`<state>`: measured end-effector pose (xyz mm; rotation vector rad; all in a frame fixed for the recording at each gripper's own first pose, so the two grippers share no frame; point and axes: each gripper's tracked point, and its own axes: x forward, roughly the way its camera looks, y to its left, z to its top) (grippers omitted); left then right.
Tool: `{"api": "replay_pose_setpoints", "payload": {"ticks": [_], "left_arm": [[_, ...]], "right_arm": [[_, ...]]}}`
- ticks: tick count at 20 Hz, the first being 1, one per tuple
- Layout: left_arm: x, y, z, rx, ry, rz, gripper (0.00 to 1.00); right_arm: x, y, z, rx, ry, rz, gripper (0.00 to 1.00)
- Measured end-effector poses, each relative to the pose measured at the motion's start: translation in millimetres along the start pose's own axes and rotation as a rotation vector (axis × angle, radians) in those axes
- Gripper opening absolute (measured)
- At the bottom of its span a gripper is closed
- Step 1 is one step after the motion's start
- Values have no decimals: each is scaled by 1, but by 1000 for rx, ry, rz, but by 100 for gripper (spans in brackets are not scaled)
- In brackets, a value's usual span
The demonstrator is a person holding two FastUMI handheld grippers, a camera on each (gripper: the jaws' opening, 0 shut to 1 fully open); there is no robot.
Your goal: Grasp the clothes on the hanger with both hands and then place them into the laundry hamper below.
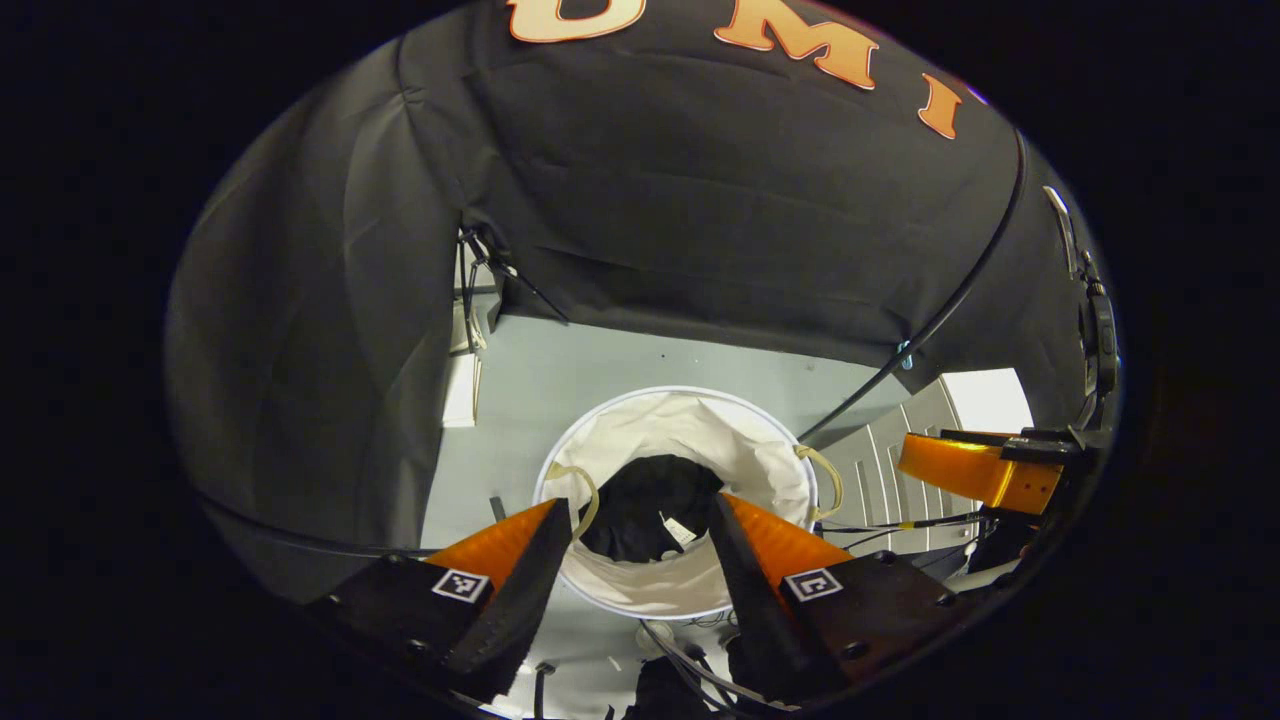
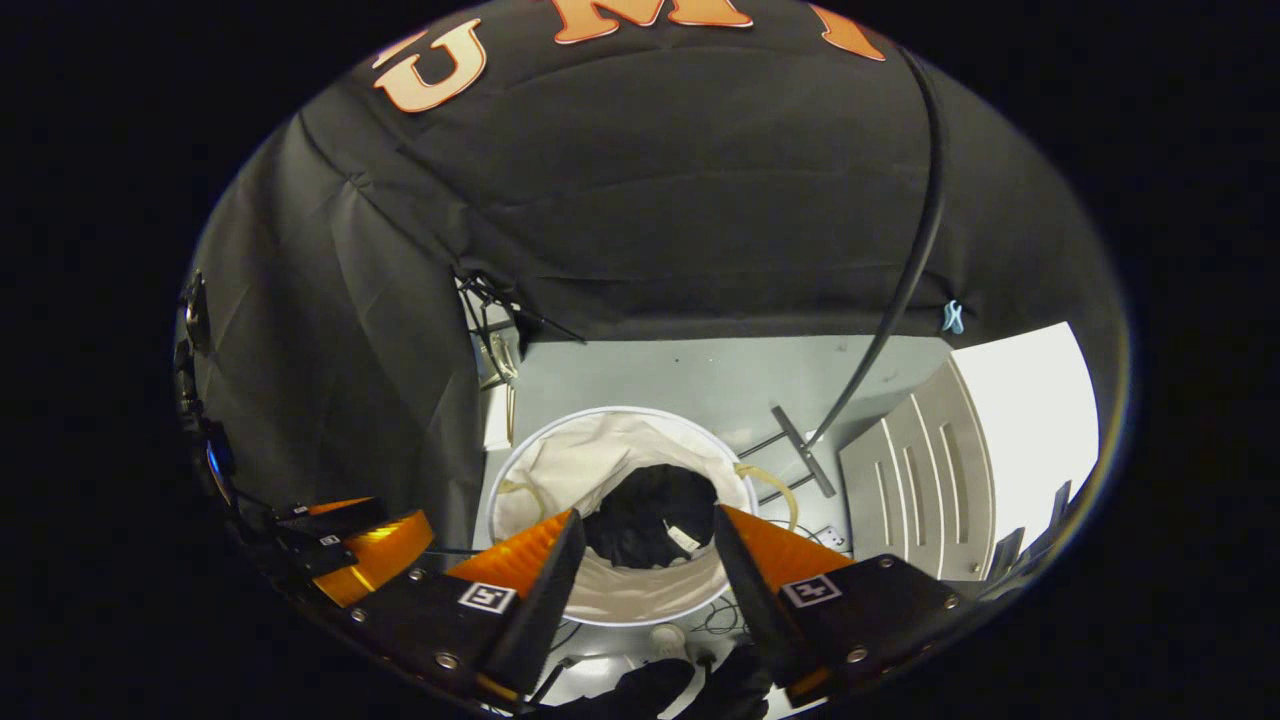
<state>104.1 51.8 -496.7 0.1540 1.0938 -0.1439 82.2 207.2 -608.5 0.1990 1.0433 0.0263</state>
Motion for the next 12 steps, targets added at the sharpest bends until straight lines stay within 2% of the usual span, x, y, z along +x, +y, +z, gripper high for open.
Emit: {"api": "replay_pose_setpoints", "payload": {"ticks": [2, 3, 4, 5, 11, 12], "left_arm": [[-19, 9, 8, -8, -41, 17, 95], [-31, 15, 13, -13, -66, 35, 98], [-44, 21, 16, -15, -96, 48, 98], [-55, 25, 23, -19, -129, 57, 98], [-160, 37, 88, -35, -366, 81, 99], [-181, 36, 101, -34, -414, 80, 97]], "right_arm": [[-16, -8, 4, 10, -31, -14, 90], [-27, -11, 6, 14, -47, -18, 91], [-42, -17, 7, 19, -71, -23, 86], [-58, -22, 12, 22, -100, -30, 94], [-159, -74, 32, 37, -269, -120, 94], [-179, -85, 39, 44, -311, -136, 94]]}}
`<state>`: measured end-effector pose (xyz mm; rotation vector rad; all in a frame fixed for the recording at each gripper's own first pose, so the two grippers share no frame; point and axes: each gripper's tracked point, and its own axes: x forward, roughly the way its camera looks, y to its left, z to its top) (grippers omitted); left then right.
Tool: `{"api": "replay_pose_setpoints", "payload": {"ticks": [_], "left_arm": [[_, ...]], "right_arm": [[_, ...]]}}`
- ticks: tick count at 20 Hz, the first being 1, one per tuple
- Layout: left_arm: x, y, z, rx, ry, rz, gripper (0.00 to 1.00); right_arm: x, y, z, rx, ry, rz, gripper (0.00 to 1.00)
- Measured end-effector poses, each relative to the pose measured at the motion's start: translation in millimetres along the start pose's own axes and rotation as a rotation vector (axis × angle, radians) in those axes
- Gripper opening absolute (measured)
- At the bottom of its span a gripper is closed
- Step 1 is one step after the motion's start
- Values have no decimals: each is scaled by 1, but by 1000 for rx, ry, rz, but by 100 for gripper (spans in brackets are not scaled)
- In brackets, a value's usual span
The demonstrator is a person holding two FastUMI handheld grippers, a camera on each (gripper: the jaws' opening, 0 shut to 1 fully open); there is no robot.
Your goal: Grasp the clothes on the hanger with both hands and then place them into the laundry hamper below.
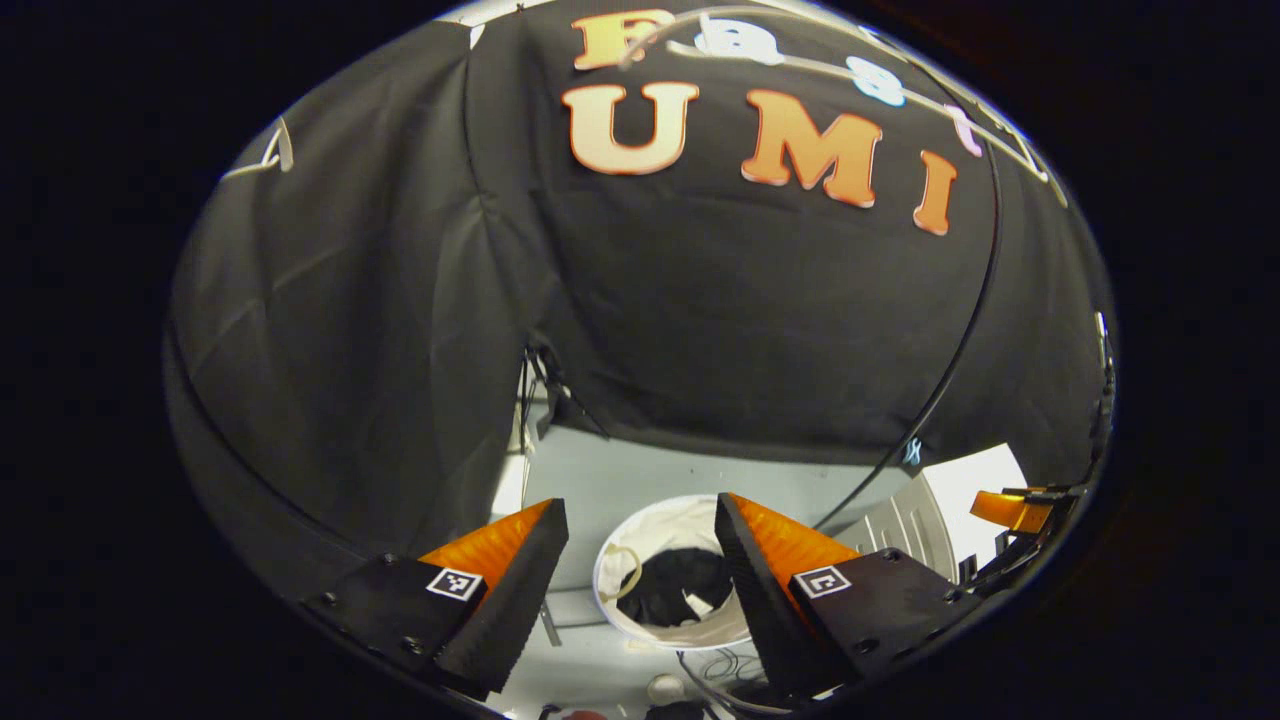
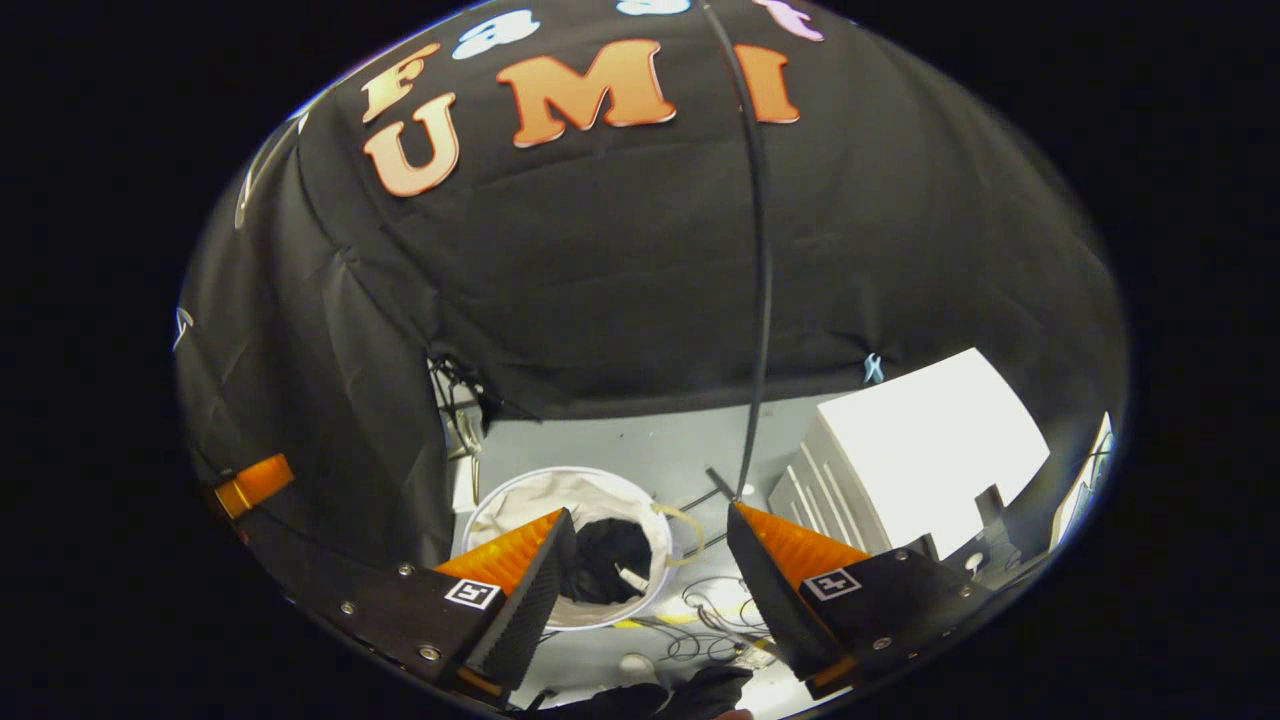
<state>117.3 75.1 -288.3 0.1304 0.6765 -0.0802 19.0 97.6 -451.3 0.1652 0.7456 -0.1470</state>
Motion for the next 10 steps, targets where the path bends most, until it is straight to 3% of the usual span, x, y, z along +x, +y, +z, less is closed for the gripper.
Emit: {"api": "replay_pose_setpoints", "payload": {"ticks": [6, 10], "left_arm": [[-79, -4, 120, 20, -336, 2, 97], [-118, -17, 176, 22, -469, -31, 95]], "right_arm": [[-116, -61, 93, -24, -297, -122, 94], [-199, -66, 150, -62, -512, -154, 94]]}}
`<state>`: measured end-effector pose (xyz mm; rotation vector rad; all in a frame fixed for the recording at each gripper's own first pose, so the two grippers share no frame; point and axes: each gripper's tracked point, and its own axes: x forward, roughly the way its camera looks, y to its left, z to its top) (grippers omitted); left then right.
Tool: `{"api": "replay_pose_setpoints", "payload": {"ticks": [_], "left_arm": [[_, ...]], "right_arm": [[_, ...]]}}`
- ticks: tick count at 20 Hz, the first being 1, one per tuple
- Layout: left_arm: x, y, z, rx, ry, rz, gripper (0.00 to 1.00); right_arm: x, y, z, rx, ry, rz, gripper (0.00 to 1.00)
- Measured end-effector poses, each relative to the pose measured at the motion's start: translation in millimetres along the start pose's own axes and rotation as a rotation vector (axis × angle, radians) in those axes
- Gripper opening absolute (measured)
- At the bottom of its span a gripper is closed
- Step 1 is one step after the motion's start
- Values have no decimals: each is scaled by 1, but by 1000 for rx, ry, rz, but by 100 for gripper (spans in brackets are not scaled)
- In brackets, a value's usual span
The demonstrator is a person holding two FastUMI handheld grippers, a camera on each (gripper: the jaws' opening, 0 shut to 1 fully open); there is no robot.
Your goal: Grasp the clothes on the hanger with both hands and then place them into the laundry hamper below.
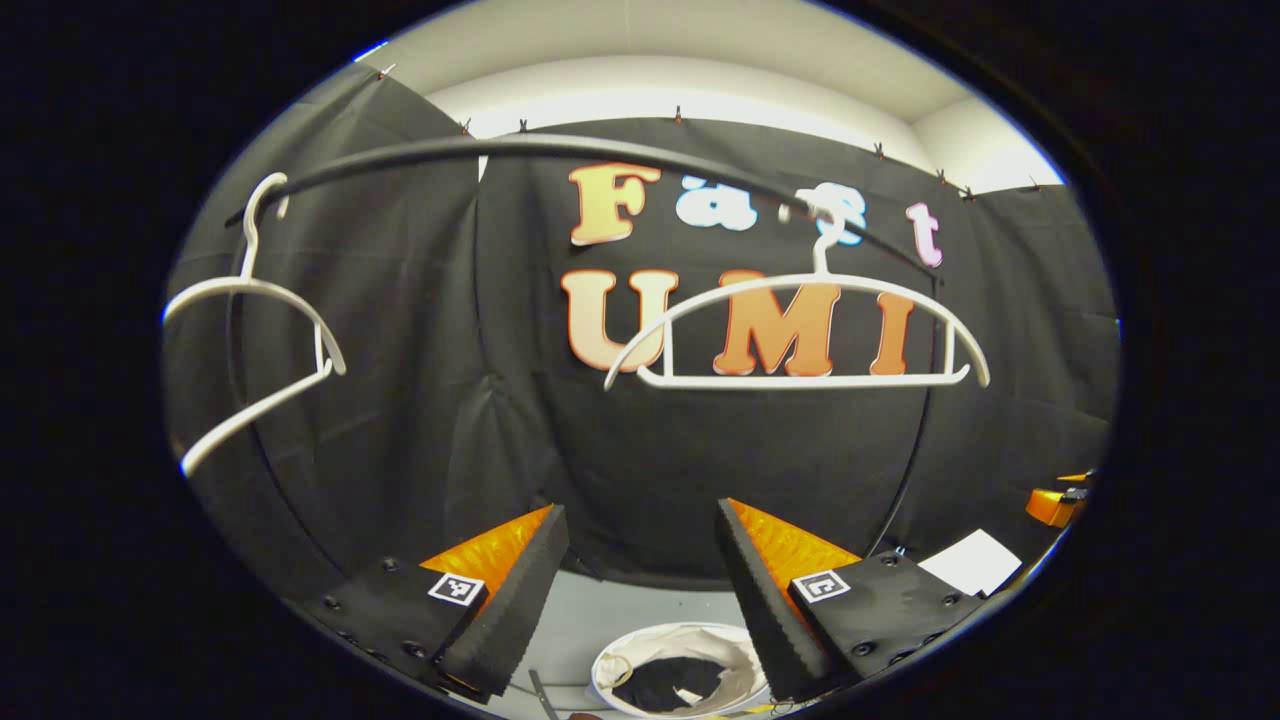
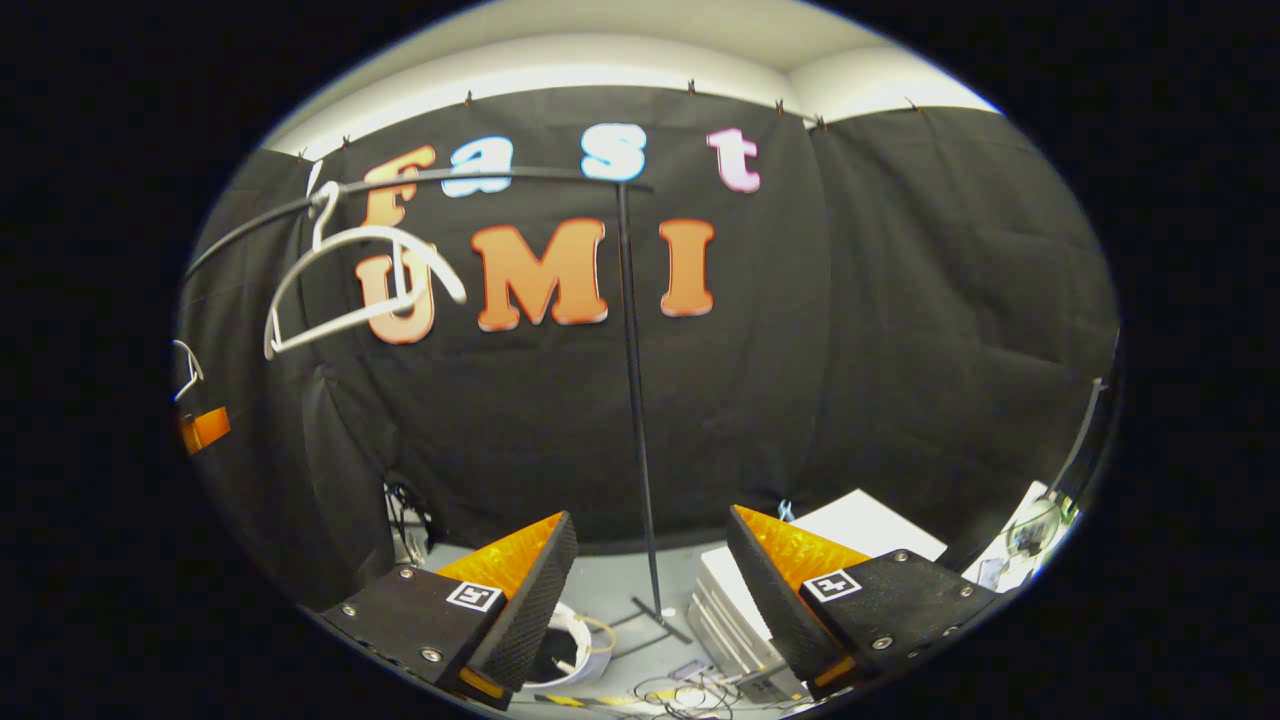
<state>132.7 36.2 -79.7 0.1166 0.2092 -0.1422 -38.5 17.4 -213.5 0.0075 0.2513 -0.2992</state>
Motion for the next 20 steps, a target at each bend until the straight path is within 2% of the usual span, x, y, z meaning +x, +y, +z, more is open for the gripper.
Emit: {"api": "replay_pose_setpoints", "payload": {"ticks": [4, 5, 7, 8, 9, 10, 12, 13, 14, 15, 18, 19, 20], "left_arm": [[-17, -10, 50, -6, -116, -18, 94], [-19, -12, 58, -6, -138, -17, 94], [-27, -8, 81, 3, -184, -4, 94], [-31, -9, 87, 11, -201, 1, 94], [-32, -9, 93, 16, -215, 8, 94], [-34, -9, 99, 17, -226, 16, 94], [-39, -13, 111, 9, -246, 27, 94], [-41, -16, 118, 8, -258, 29, 94], [-45, -21, 125, 14, -270, 26, 94], [-47, -27, 132, 28, -277, 23, 96], [-57, -46, 150, 74, -311, 48, 95], [-59, -52, 155, 77, -323, 63, 95], [-62, -56, 159, 74, -331, 83, 94]], "right_arm": [[-55, 17, 69, -16, -144, 34, 94], [-71, 22, 83, -12, -176, 46, 100], [-94, 30, 109, -21, -232, 60, 100], [-97, 31, 122, -33, -253, 55, 94], [-97, 31, 130, -38, -269, 46, 94], [-94, 35, 138, -34, -286, 50, 100], [-94, 47, 154, -6, -310, 89, 100], [-90, 47, 162, 2, -322, 102, 94], [-86, 42, 169, -3, -331, 106, 100], [-82, 37, 175, -14, -336, 104, 94], [-75, 25, 183, -23, -334, 131, 94], [-74, 26, 188, -23, -332, 157, 86], [-72, 24, 191, -28, -331, 177, 94]]}}
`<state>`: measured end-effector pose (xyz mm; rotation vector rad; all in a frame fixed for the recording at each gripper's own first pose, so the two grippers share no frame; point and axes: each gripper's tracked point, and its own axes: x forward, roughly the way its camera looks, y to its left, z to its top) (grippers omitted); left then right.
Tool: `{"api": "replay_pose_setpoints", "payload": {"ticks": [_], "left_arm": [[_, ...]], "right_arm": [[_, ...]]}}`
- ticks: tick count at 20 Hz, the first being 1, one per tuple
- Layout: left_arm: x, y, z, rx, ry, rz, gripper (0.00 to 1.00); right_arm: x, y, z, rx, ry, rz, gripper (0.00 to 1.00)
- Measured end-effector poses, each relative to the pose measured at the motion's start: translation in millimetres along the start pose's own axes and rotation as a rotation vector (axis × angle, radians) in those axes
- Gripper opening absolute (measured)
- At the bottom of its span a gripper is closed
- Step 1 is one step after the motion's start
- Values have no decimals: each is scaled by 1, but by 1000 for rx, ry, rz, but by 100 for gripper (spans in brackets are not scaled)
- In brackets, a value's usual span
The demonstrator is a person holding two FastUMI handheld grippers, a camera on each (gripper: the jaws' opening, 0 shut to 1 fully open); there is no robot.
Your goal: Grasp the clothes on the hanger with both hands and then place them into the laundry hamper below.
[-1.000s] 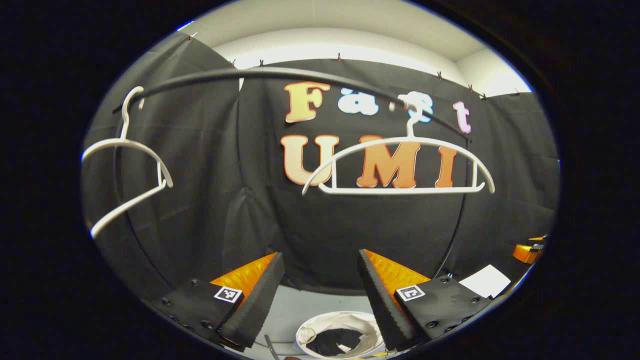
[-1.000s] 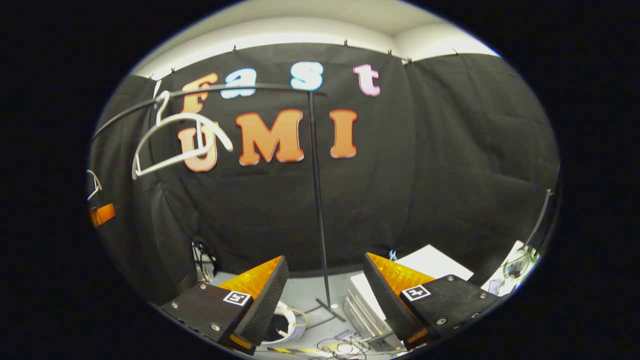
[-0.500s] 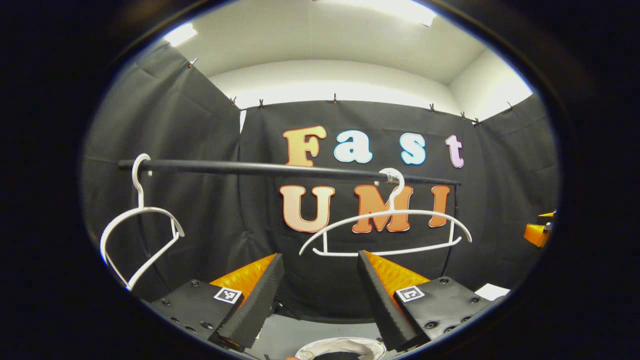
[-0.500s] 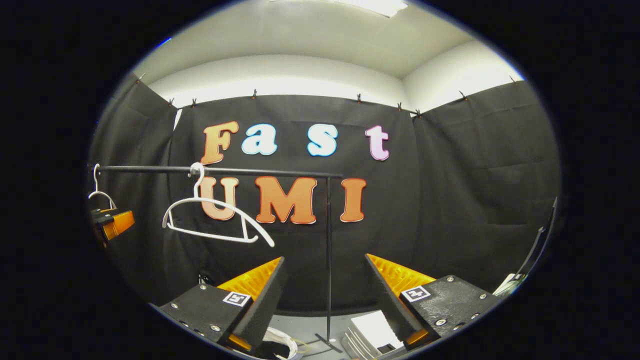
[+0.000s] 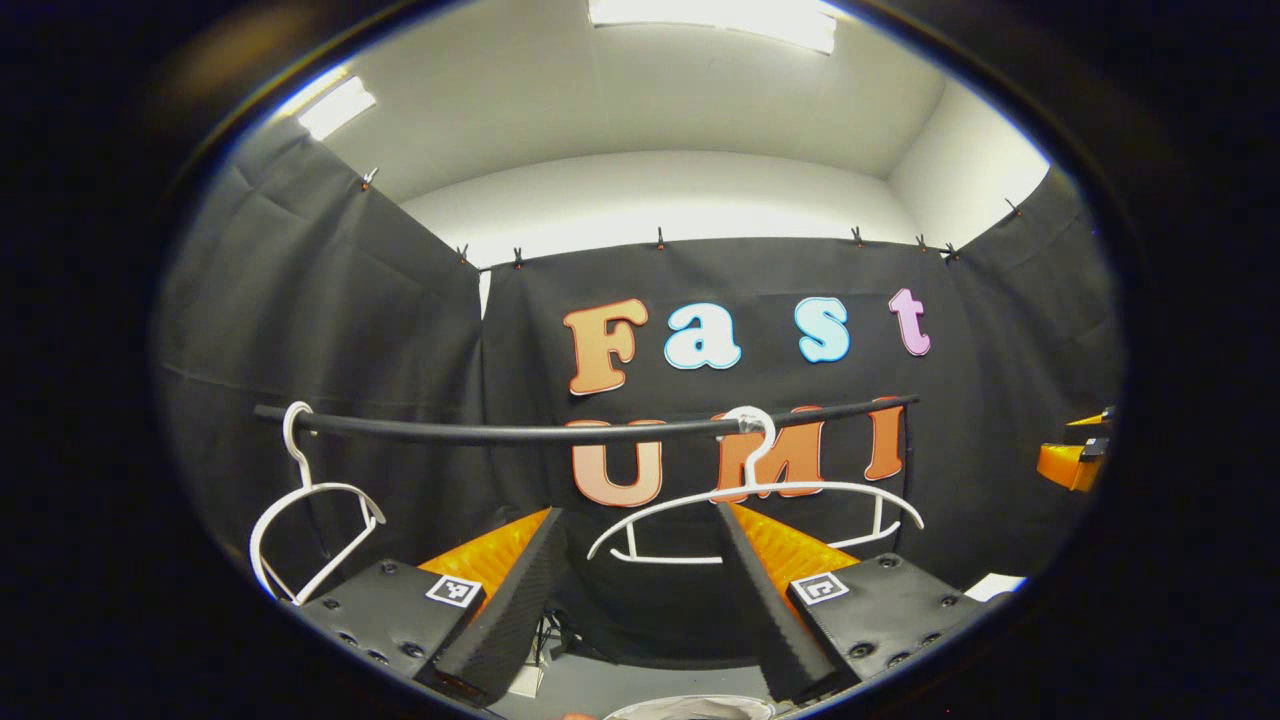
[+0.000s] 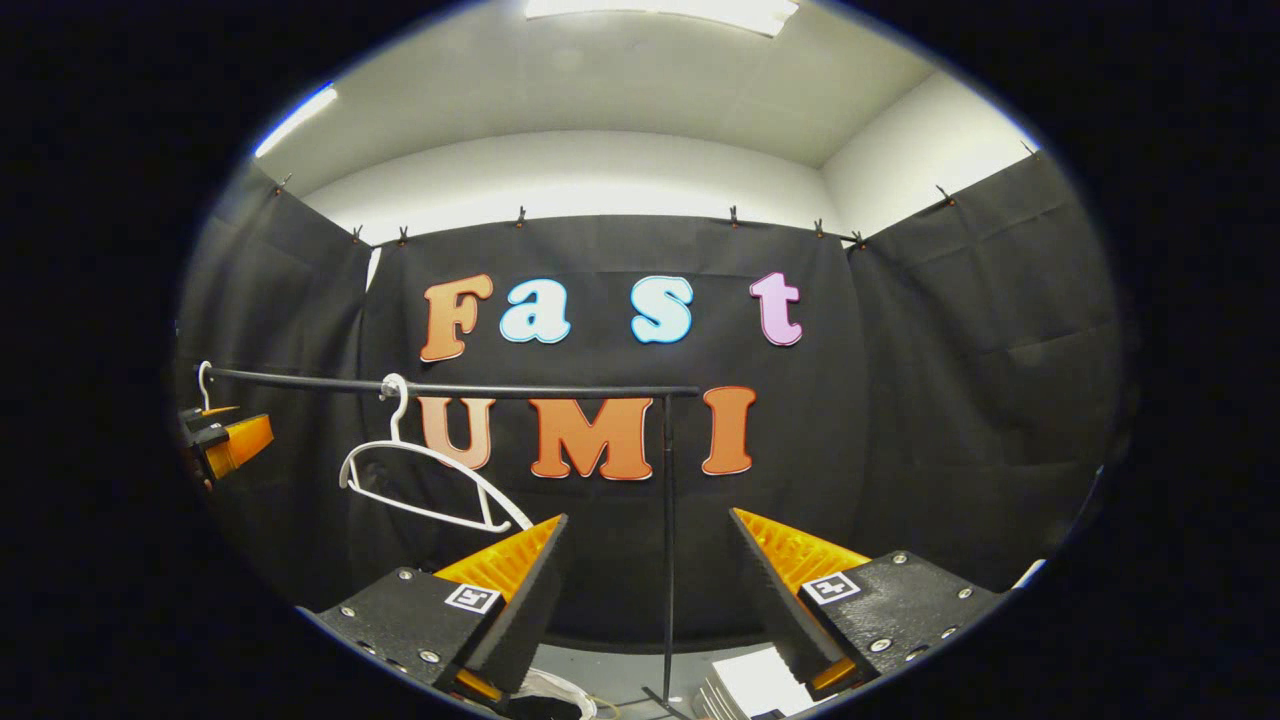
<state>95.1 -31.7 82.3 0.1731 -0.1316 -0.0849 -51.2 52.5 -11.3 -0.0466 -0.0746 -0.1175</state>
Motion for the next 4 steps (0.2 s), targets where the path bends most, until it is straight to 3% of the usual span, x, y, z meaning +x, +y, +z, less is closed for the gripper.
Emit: {"api": "replay_pose_setpoints", "payload": {"ticks": [3, 4], "left_arm": [[-9, -9, 19, -37, -44, 62, 94], [-13, -9, 24, -53, -55, 83, 94]], "right_arm": [[13, -13, 15, -22, -31, 46, 94], [13, -13, 18, -25, -36, 66, 100]]}}
